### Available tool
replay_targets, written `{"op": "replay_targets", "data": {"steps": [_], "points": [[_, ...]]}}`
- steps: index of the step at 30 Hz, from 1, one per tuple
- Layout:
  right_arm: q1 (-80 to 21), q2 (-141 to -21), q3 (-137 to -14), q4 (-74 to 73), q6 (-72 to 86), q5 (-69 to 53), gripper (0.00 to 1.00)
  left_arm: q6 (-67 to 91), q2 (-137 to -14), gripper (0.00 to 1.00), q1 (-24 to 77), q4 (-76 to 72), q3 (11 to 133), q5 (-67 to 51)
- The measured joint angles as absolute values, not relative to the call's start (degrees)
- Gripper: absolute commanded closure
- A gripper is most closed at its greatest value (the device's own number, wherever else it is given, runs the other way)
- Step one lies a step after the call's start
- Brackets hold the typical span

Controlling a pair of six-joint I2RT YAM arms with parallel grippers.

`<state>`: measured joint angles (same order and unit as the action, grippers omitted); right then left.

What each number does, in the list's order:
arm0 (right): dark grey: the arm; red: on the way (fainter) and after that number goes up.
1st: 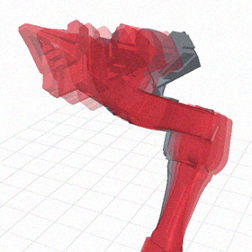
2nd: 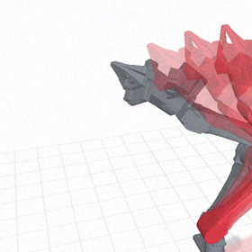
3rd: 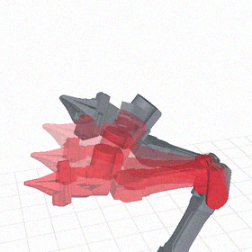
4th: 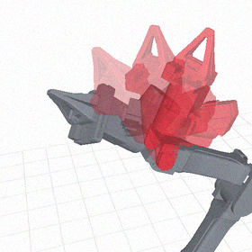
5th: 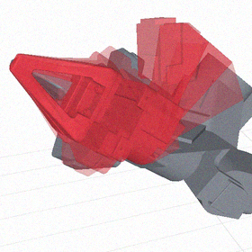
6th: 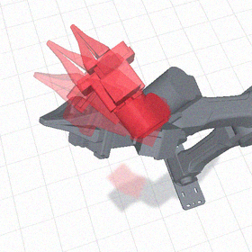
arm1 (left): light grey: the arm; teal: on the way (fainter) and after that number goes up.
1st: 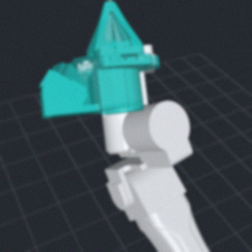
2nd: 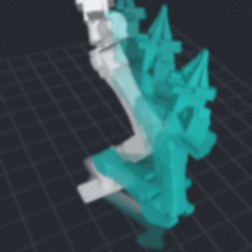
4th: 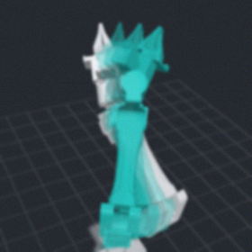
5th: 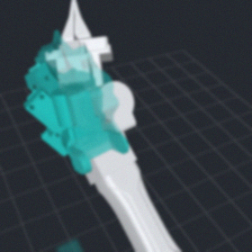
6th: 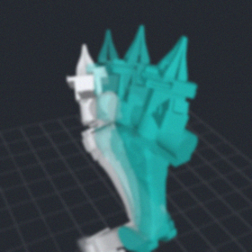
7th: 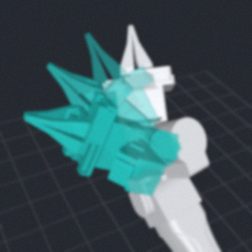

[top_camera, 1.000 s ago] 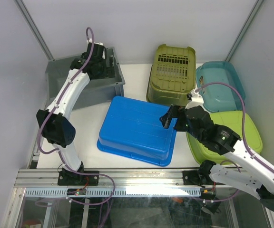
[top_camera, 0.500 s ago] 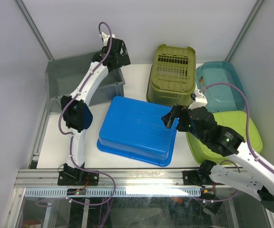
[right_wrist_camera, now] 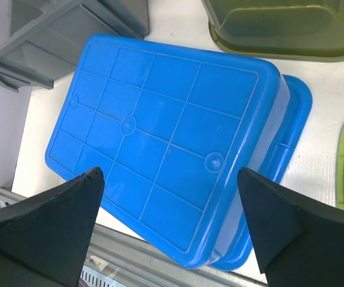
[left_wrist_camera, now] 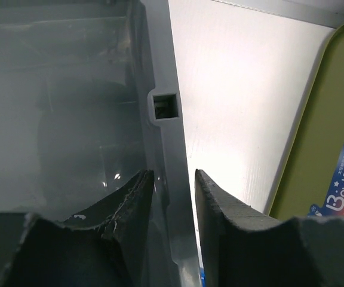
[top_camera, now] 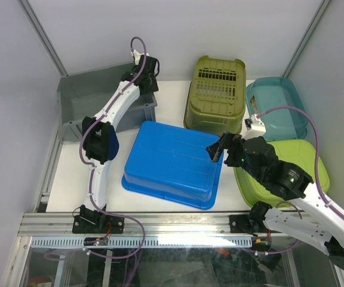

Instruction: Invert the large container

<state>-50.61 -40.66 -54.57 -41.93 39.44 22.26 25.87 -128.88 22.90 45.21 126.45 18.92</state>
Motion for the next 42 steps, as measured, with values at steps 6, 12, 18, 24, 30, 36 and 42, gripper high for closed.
{"op": "replay_targets", "data": {"steps": [6, 12, 18, 24, 30, 36, 42], "points": [[-50.61, -40.47, -54.57, -41.93, 39.62, 22.13, 0.02, 25.58, -128.90, 0.78, 22.92, 43.31, 124.31, 18.46], [-50.61, -40.27, -54.57, -41.91, 40.16, 21.82, 0.03, 25.21, -128.79, 1.00, 23.73, 42.35, 123.50, 19.94], [-50.61, -40.16, -54.57, -41.89, 40.49, 21.76, 0.03, 24.64, -128.64, 1.00, 25.56, 47.46, 126.19, 20.75], [-50.61, -40.21, -54.57, -41.91, 40.66, 21.52, 0.03, 26.44, -125.78, 1.00, 30.15, 52.53, 133.32, 16.34], [-50.61, -39.81, -54.52, -41.89, 41.39, 21.54, 0.03, 30.89, -115.11, 1.00, 31.53, 50.02, 135.59, 7.05], [-50.61, -38.89, -54.50, -41.89, 42.19, 21.54, 0.03, 37.10, -104.55, 1.00, 31.09, 40.14, 133.71, -1.08], [-50.61, -37.82, -54.50, -41.91, 42.63, 21.56, 0.04, 47.75, -97.97, 1.00, 29.74, 29.23, 124.55, -7.22]]}}
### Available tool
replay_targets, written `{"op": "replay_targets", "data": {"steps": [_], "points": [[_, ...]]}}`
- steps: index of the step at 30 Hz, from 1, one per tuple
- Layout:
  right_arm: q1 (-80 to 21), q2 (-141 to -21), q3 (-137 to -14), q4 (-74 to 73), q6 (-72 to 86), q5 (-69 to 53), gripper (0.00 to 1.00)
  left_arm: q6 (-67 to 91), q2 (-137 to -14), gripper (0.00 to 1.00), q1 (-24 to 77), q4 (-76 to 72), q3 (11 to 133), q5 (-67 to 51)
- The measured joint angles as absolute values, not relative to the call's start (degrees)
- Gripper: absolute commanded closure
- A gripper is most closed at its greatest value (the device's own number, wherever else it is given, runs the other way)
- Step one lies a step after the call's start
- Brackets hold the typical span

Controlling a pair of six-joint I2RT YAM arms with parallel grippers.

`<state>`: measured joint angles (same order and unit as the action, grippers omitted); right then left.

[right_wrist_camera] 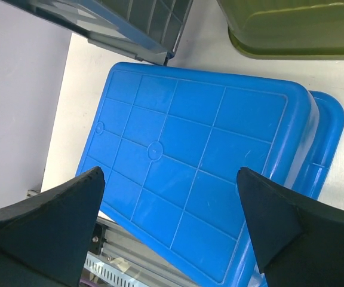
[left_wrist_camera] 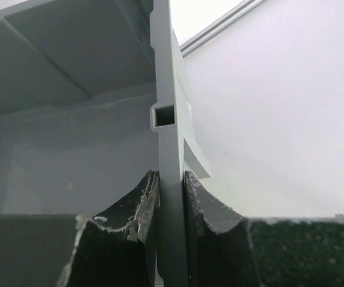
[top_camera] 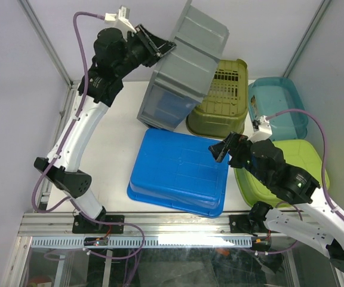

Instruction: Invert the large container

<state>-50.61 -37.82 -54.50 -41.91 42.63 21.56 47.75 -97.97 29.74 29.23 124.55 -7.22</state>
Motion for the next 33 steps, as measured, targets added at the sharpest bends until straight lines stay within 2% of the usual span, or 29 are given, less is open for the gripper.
{"op": "replay_targets", "data": {"steps": [6, 13, 24, 33], "points": [[-50.61, -36.73, -54.50, -42.11, 43.16, 21.56, 0.04, 66.85, -91.37, 1.00, 20.14, 6.35, 102.24, -14.87], [-50.61, -35.53, -54.50, -43.48, 43.48, 21.61, 0.04, 86.50, -86.54, 1.00, 9.15, -17.10, 83.02, -16.08], [-50.61, -34.44, -54.50, -44.05, 43.90, 21.58, 0.04, 110.85, -82.56, 1.00, -2.37, -42.81, 59.42, -18.17], [-50.61, -34.54, -54.50, -44.05, 44.12, 21.54, 0.04, 117.51, -82.50, 1.00, -10.22, -54.08, 43.57, -17.89]]}}
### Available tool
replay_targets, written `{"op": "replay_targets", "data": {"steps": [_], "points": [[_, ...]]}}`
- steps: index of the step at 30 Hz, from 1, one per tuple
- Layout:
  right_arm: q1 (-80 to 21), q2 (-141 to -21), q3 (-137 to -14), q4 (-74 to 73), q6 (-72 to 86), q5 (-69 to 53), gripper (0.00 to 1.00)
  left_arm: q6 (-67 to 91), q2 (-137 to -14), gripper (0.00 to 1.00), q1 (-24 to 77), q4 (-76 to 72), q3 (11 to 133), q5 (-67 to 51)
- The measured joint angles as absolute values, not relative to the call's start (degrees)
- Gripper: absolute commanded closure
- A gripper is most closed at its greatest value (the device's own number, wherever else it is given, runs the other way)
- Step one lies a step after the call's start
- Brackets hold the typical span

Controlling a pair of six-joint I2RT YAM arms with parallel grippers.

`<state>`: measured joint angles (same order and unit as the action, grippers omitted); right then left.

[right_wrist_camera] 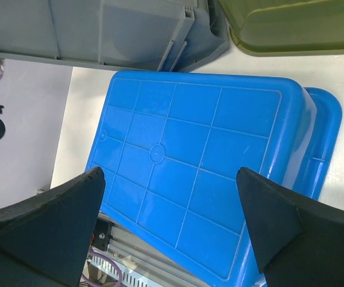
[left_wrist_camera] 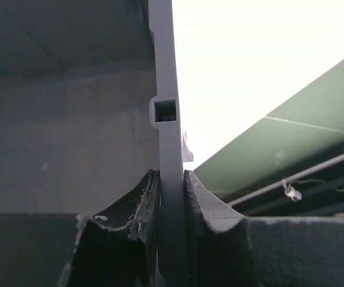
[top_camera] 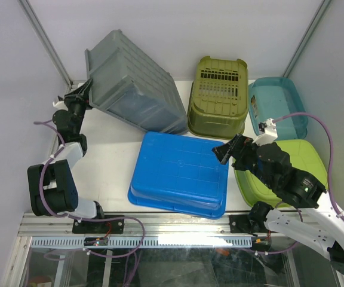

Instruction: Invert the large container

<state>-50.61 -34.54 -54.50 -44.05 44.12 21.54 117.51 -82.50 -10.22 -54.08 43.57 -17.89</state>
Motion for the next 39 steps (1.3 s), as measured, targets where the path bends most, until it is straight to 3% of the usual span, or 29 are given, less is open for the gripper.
{"op": "replay_targets", "data": {"steps": [6, 7, 8, 14, 25, 33, 39], "points": [[-50.61, -34.61, -54.50, -44.05, 44.21, 21.52, 0.04, 117.54, -83.35, 0.98, -15.29, -61.98, 35.16, -17.93], [-50.61, -34.68, -54.50, -44.05, 44.27, 21.47, 0.04, 117.54, -84.25, 0.86, -15.94, -63.79, 34.89, -18.26], [-50.61, -34.76, -54.50, -44.05, 44.31, 21.43, 0.04, 117.54, -85.41, 0.67, -16.67, -65.76, 34.70, -18.61], [-50.61, -35.33, -54.50, -44.03, 44.53, 21.08, 0.04, 117.54, -93.21, 0.03, -20.88, -73.30, 34.46, -23.33], [-50.61, -36.14, -53.65, -43.46, 44.58, 20.49, 0.04, 117.40, -93.25, 0.01, -26.00, -62.35, 34.22, -33.85], [-50.61, -35.51, -53.25, -43.16, 44.56, 20.49, 0.04, 105.12, -92.23, 0.01, -30.37, -38.52, 43.90, -38.70], [-50.61, -35.24, -52.75, -43.05, 44.56, 20.47, 0.04, 85.47, -92.23, 0.01, -32.69, -11.00, 55.48, -37.52]]}}
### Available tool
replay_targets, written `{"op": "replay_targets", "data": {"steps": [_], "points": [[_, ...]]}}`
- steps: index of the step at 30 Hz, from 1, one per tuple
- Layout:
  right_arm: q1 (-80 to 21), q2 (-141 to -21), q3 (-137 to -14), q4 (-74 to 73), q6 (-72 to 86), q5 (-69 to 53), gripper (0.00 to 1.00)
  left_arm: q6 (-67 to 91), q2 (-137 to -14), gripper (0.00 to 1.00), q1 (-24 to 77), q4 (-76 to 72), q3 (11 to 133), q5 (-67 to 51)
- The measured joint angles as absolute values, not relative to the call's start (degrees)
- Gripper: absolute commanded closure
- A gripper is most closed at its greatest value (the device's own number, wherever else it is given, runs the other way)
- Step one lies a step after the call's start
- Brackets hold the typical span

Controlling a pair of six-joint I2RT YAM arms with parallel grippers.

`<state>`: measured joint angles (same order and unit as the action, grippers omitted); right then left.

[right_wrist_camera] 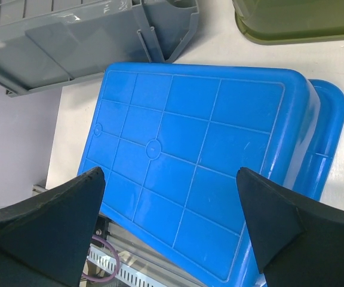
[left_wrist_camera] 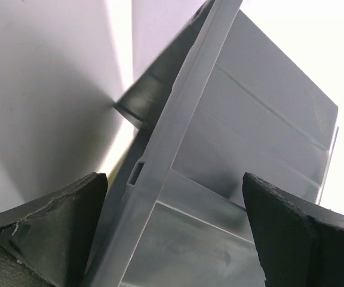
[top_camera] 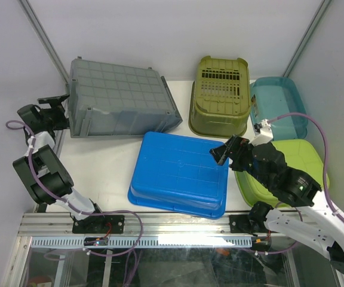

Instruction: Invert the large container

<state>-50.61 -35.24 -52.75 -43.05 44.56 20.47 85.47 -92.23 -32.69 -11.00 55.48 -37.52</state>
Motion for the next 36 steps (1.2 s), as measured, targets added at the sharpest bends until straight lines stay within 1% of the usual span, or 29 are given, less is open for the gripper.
{"op": "replay_targets", "data": {"steps": [6, 11, 17, 25, 28, 30, 32, 36], "points": [[-50.61, -35.27, -52.53, -42.26, 44.53, 20.10, 0.04, 67.88, -92.40, 0.01, -32.75, 7.99, 65.08, -32.99], [-50.61, -35.53, -52.47, -41.58, 44.51, 19.73, 0.04, 54.61, -92.77, 0.01, -32.73, 17.67, 67.37, -29.74], [-50.61, -37.10, -52.40, -40.34, 44.49, 18.46, 0.04, 44.80, -92.33, 0.01, -32.71, 23.55, 68.14, -26.76], [-50.61, -38.39, -52.36, -39.13, 44.47, 17.43, 0.04, 36.71, -89.03, 0.01, -31.38, 29.34, 74.39, -22.81], [-50.61, -38.68, -52.36, -39.05, 44.12, 17.43, 0.03, 34.30, -85.80, 0.01, -28.27, 32.12, 78.06, -19.27], [-50.61, -39.20, -52.40, -39.09, 43.44, 17.54, 0.01, 32.14, -82.54, 0.01, -23.77, 33.71, 81.01, -16.05], [-50.61, -40.34, -52.93, -39.64, 42.57, 18.24, 0.01, 30.06, -78.74, 0.01, -18.11, 35.00, 83.72, -13.15], [-50.61, -44.38, -57.56, -43.29, 40.32, 24.23, 0.01, 26.20, -69.34, 0.01, -8.93, 36.67, 85.54, -10.46]]}}
